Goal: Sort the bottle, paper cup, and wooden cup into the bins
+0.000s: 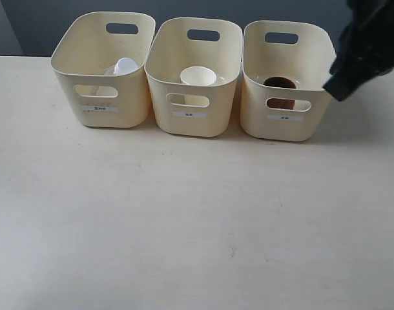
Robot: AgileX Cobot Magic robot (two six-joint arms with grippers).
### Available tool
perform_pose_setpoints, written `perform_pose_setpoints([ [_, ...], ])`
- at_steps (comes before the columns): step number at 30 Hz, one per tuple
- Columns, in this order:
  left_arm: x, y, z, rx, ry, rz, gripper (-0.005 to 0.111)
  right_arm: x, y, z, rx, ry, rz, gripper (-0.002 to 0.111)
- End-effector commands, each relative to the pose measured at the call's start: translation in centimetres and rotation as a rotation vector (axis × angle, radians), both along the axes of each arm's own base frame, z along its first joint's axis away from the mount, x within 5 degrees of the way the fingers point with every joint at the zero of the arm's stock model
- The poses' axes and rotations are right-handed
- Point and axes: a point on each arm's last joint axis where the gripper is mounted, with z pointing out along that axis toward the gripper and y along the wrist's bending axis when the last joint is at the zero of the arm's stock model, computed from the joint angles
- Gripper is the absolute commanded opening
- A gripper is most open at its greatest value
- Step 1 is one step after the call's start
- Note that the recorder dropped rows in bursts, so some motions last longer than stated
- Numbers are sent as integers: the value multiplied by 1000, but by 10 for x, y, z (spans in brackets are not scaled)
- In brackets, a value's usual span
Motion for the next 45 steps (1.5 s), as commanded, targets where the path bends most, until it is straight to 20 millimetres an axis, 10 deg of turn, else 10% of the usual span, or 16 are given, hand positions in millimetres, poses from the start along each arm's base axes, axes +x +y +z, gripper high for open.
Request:
perform_pose_setpoints([
  [1, 0, 0, 0, -1, -10, 1, 0, -52, -31, 20, 49, -98, -42, -1],
  [14, 0, 0, 0, -1, -10, 1, 0, -138, -72, 59, 269, -311, -110, -1],
  [26, 0, 0, 0, -1, -10, 1, 0, -154, -80, 64, 299, -360, -107, -1],
  [33, 0, 0, 0, -1, -10, 1, 0, -167, -87, 78, 606, -502, -265, -1],
  [45, 0, 0, 0, -1, -10, 1, 0, -209, -99, -2, 773, -933, -272, -1],
])
